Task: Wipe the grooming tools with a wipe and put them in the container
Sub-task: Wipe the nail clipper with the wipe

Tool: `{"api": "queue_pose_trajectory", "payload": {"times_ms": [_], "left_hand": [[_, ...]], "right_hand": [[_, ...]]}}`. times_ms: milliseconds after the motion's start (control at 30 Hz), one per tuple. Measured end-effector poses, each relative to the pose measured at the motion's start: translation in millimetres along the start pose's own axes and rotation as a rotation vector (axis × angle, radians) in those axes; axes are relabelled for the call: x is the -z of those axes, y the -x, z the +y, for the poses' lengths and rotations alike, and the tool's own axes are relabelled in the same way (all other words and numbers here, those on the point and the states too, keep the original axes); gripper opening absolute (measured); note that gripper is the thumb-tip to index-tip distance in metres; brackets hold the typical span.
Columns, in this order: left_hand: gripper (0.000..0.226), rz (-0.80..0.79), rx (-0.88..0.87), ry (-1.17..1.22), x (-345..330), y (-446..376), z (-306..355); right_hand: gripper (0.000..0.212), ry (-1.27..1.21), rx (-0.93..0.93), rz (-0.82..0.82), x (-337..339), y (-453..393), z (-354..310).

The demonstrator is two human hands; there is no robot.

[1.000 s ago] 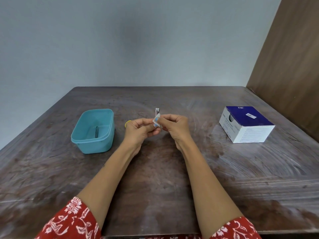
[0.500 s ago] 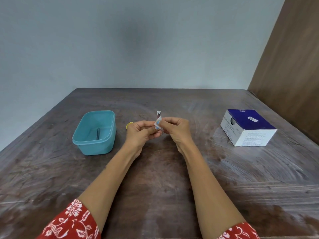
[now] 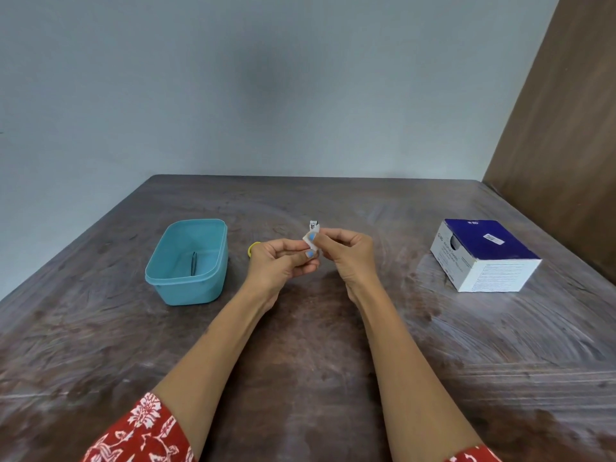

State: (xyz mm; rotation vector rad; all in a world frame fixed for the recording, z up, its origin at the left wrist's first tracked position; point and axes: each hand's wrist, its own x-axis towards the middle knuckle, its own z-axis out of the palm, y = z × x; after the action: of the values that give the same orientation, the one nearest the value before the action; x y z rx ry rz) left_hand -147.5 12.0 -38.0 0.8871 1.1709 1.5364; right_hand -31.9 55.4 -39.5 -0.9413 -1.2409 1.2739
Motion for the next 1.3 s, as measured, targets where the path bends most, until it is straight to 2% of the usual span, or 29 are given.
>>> {"api": "queue_pose_trajectory", "payload": {"times_ms": [500,633,800,1100,1300], "left_hand": [[0.016,0.002,0.05,-0.001,3.1,-0.2,1.5],[0.014,-0.017,0.062,-0.013,2.4,0.7,3.4],[0.016,-0.002,0.054,-0.02,3.0,-0.1,3.1],[0.016,-0.032,0.056,-0.053,2.5,-0.1,3.6],[0.019,0.025,-0.072,-0.154,8.0,-4.7,3.9]], "right_hand": [[0.004,0.077,-0.039,-0.033,-0.1,2.1,1.1],[0.006,0.02,-0.005,-0.015,1.0,1.0,-1.3],[0.004,0.079,-0.061,-0.044,-0.1,2.8,-0.7],[0.008,0.04,-0.002,-0.025,-0.9,4.1,-4.2],[0.007,0.108,0.022,-0.009,-0.1,4.8,-4.8]]}}
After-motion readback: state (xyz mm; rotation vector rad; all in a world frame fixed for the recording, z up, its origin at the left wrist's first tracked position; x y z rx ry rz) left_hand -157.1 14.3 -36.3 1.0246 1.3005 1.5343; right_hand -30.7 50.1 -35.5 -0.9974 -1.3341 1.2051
